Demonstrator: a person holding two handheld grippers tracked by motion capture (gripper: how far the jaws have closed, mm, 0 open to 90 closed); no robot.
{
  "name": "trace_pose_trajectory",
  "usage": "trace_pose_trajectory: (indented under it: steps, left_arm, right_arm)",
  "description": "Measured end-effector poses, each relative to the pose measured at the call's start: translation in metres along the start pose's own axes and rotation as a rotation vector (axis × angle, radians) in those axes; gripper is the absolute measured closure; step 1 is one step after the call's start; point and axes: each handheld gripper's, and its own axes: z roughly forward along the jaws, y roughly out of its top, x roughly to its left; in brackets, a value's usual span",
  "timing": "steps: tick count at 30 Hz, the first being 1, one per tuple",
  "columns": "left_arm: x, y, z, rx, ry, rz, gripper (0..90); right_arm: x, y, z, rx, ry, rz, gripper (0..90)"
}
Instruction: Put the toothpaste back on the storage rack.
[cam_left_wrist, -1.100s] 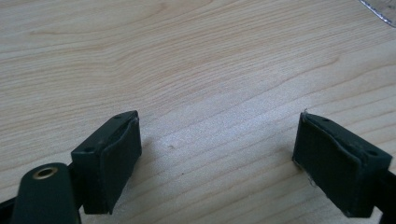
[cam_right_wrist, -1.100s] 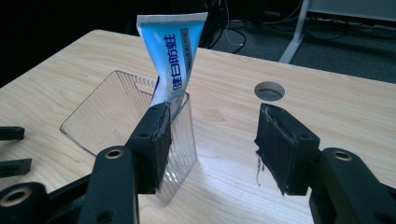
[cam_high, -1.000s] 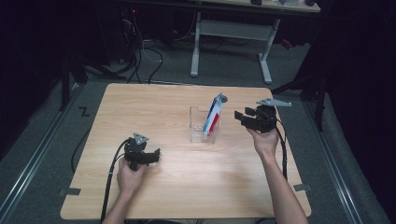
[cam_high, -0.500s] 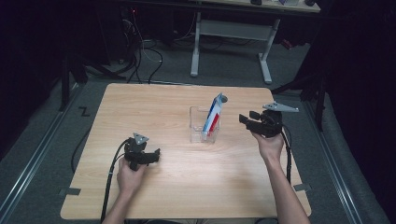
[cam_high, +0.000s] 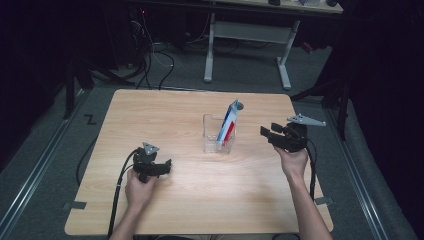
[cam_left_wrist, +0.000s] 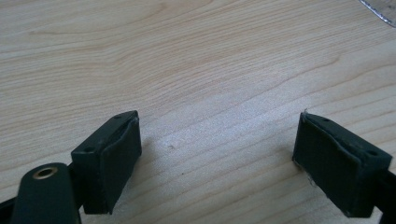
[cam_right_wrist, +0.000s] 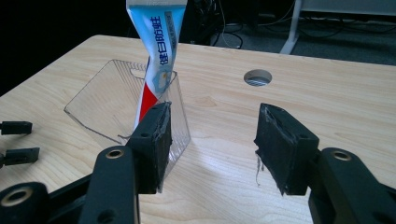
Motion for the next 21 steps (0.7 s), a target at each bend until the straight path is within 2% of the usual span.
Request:
trace_pose_trajectory:
  steps: [15, 21]
  left_arm:
    - [0.0, 0.0, 0.0, 0.0, 0.0, -0.001, 15.4]
    - [0.0, 0.0, 0.0, 0.0, 0.0, -0.001, 15.5]
  right_arm:
    - [-0.005, -0.013, -0.01, -0.009, -0.008, 0.024, 45.9]
    - [-0.005, -0.021, -0.014, -0.007, 0.005, 0.038, 45.9]
